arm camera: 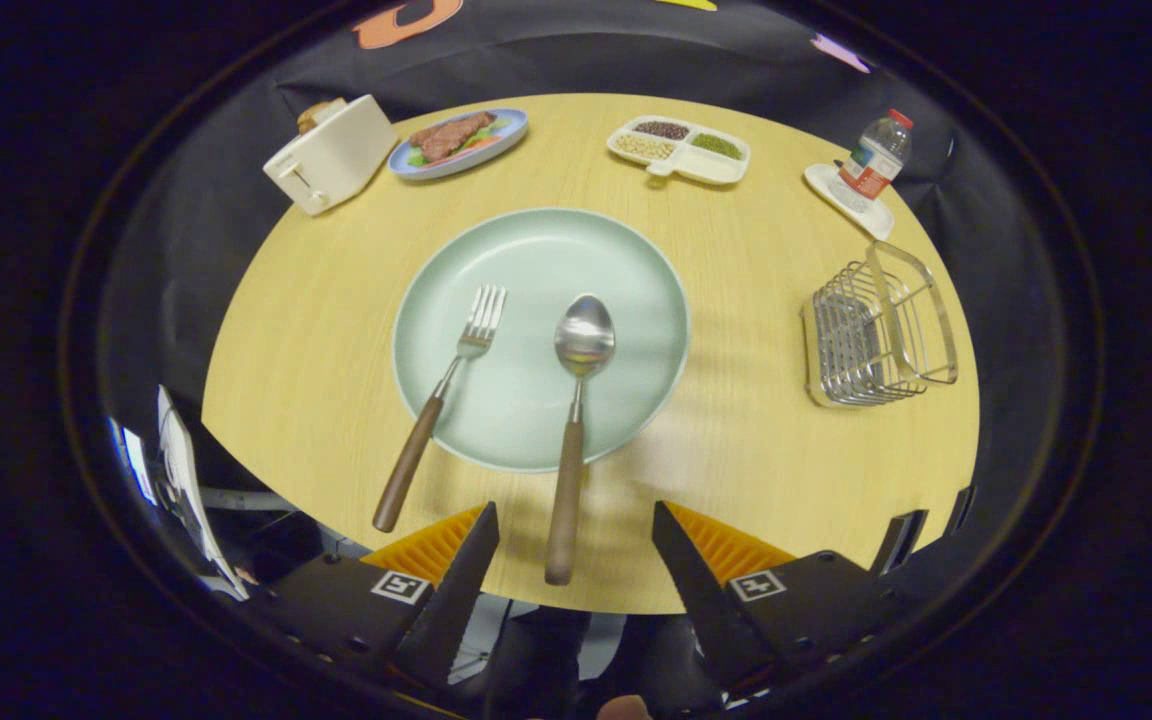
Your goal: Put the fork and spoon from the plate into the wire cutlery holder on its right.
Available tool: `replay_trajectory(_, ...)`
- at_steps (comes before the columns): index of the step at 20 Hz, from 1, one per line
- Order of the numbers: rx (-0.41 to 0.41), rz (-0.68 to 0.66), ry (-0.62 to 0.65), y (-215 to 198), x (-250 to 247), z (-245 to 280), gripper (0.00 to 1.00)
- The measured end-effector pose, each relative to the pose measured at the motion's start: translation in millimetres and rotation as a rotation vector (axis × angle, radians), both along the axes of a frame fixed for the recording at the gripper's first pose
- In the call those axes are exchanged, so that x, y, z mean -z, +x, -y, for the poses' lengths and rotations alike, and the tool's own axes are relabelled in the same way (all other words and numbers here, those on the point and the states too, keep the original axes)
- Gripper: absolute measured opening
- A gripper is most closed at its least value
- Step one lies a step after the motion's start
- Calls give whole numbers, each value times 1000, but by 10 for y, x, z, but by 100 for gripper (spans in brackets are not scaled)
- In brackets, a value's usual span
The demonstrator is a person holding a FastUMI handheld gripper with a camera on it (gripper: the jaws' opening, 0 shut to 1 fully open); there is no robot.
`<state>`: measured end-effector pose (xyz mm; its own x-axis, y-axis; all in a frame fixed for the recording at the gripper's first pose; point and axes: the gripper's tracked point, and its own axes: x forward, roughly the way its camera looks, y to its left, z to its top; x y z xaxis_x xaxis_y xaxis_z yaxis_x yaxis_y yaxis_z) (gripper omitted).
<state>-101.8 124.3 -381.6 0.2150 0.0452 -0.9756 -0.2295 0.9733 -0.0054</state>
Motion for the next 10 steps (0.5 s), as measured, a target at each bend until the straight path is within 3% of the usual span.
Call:
replay_trajectory(1,2,-8,-9,17,19,2,86)
replay_trajectory(2,2,-15,-12,19,55,-6,71)
replay_trajectory(4,13,-45,-16,6,123,-12,70)
replay_trajectory(8,64,-93,-19,-23,178,11,20)
replay_trajectory(10,77,-116,15,-60,152,-9,4)
